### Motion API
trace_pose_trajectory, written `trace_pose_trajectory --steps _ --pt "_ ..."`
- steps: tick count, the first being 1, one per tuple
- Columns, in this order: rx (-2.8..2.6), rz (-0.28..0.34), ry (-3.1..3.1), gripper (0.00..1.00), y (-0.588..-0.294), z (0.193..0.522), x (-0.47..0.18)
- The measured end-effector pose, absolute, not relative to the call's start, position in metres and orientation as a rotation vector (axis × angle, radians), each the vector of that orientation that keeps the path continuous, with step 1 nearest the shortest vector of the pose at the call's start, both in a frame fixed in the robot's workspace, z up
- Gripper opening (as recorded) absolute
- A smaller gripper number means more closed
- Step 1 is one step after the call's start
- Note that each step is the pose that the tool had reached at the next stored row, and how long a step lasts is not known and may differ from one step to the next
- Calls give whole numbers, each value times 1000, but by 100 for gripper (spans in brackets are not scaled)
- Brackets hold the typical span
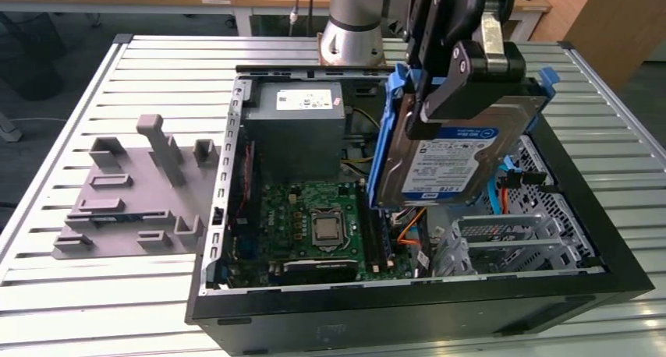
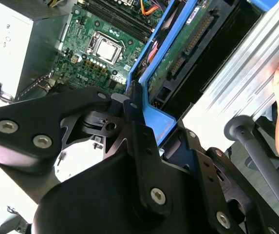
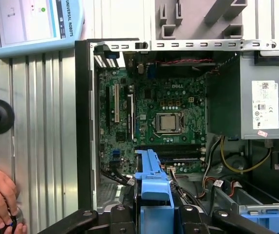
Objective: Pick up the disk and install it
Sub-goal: 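Insert the disk into the insertion slot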
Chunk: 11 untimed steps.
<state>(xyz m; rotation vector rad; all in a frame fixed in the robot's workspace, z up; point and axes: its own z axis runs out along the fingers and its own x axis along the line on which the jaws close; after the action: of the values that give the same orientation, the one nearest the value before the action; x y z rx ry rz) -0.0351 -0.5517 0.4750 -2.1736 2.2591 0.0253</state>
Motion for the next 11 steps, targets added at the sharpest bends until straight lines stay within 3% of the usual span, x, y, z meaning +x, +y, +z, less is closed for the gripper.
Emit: trace_pose_trajectory --steps 11 --pt "-2174 25 2259 36 -554 475 -35"
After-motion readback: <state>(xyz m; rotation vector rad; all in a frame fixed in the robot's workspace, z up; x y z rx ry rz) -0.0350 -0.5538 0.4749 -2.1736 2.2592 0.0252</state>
